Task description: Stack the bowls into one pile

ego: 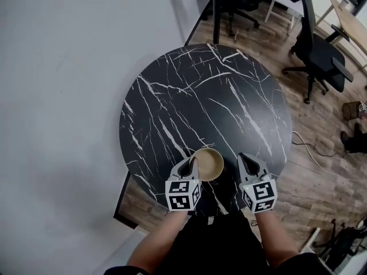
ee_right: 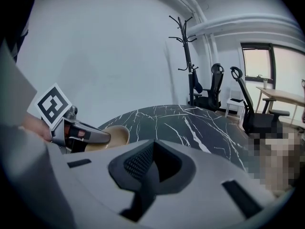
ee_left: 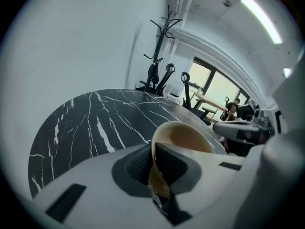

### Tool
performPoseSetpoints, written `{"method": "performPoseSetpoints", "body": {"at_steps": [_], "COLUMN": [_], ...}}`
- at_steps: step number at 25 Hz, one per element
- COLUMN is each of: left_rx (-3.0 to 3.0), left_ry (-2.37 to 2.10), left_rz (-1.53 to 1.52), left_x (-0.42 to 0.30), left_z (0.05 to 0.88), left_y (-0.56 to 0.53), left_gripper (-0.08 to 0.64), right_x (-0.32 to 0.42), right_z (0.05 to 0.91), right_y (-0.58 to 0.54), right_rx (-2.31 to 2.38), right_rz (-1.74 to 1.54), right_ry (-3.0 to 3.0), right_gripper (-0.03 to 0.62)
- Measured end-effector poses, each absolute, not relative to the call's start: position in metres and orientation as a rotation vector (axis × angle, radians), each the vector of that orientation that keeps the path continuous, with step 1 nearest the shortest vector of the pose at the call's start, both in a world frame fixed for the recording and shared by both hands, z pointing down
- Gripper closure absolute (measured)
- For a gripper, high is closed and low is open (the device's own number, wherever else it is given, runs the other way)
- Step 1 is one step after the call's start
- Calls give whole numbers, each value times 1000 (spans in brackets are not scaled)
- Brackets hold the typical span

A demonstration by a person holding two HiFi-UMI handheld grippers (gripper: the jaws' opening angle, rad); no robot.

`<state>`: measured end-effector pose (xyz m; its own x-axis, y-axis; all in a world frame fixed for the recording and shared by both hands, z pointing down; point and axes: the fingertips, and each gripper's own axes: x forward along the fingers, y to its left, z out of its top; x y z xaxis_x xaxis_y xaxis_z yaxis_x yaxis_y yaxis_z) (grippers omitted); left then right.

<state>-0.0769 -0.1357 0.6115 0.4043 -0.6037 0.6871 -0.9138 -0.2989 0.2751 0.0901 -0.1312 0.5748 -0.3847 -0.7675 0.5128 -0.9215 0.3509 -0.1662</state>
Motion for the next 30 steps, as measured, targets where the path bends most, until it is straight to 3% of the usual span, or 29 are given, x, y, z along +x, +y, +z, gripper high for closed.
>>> {"method": "performPoseSetpoints", "body": {"at_steps": [12,21,30], "left_rx": [2036,2091,2198], "left_ry": [-1300,-1326,-1350], "left_rz": [719,680,557], "left_x": [-66,-66,-70], "left_z": [629,619,581], "left_y": [-133,-140,-144], "left_gripper": [509,366,374], "right_x": [95,95,77], "right_z": [577,575,562], "right_y": [-126,-129,-127], "right_rx": [1491,1496,1487], "right_rz": [630,627,629], "right_ry": [-2272,-2280,-2322], "right_gripper": [583,583,583]}}
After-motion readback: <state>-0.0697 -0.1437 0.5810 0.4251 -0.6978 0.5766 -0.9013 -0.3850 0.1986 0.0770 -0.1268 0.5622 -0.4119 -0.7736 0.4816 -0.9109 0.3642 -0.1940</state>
